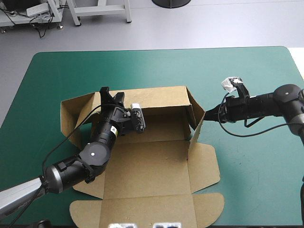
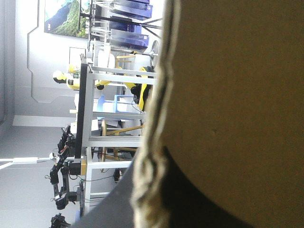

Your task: Fold the box

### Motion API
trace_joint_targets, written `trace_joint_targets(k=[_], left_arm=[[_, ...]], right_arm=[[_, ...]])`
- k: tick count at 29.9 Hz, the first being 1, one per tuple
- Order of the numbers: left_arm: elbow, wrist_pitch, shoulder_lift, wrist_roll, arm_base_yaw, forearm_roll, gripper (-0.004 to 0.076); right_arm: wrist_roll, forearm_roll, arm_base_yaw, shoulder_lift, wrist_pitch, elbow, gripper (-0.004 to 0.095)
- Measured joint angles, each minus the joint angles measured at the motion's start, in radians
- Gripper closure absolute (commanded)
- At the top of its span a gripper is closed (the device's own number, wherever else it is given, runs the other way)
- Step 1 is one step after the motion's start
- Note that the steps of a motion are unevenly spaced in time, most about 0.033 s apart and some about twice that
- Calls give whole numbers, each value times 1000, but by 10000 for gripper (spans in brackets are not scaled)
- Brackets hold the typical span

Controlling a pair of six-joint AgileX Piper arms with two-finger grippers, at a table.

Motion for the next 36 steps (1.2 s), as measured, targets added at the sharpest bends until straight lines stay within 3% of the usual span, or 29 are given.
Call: trace_joint_targets(k=[4,9,14,17,19,28,36], left_arm=[[0,-1,0,0,0,0,734],[0,-1,0,0,0,0,734],[0,-1,0,0,0,0,734],[0,-1,0,0,0,0,734],[0,-2,0,0,0,0,734],[0,-2,0,0,0,0,734],[0,-2,0,1,0,0,734]], right_arm=[[-176,87,0,-44,-39,126,926],[-385,217,0,-144,-198,275,898],[-484,315,0,-176,-300,304,641],[-511,320,0,-176,-329,304,514],[-533,320,0,-176,-329,304,481],[-547,173,0,-176,-260,305,481],[-577,160,8,-176,-263,305,471]])
